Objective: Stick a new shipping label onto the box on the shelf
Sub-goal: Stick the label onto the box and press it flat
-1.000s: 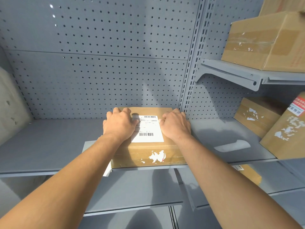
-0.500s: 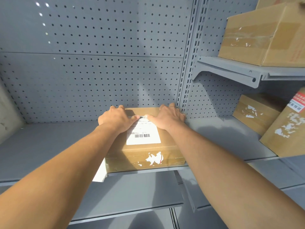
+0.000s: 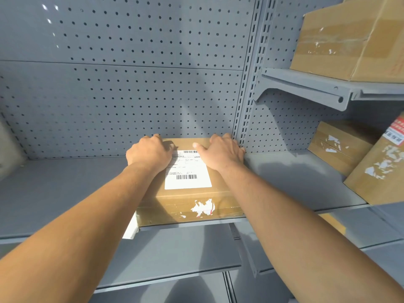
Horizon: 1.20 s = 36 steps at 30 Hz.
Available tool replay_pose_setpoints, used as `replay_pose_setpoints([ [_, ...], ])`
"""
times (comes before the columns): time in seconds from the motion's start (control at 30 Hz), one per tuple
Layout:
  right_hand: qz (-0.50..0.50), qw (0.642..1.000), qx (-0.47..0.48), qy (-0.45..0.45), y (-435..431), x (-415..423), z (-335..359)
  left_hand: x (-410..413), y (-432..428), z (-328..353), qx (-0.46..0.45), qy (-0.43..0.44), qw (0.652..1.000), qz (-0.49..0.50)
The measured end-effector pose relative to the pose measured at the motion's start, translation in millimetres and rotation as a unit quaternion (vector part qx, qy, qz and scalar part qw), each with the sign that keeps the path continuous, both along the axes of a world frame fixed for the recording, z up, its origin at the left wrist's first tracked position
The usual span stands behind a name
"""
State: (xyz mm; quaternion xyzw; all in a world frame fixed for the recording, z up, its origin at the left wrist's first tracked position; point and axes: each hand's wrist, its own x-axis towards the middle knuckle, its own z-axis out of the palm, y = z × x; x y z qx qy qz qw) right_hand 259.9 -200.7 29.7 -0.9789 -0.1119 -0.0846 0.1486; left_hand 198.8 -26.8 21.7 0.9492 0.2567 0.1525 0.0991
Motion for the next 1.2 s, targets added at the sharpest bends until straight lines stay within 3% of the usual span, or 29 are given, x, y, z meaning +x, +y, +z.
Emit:
replay_pose_setpoints([
  [0.27,0.032,0.998,-0.049,0.013,5,-5,2,1,-4,-1,0.033,0.005,0.999,-0.004],
  [0.73,0.021,0.999,0.025,0.015,0,5,-4,-3,-4,4,-0.030,-0.015,0.999,-0.002],
  [0.9,0.021,0.998,0.063,0.006,-3,6,-1,-4,0,2,-0.053,-0.054,0.997,-0.003],
  [1.1,0.038,0.994,0.101,-0.002,-22,-7,15,-18,-7,10,-0.008,-0.145,0.986,-0.079],
  [1.2,0.057,0.990,0.123,-0.035,-45,-17,21,-26,-16,16,-0.037,-0.179,0.977,-0.107],
])
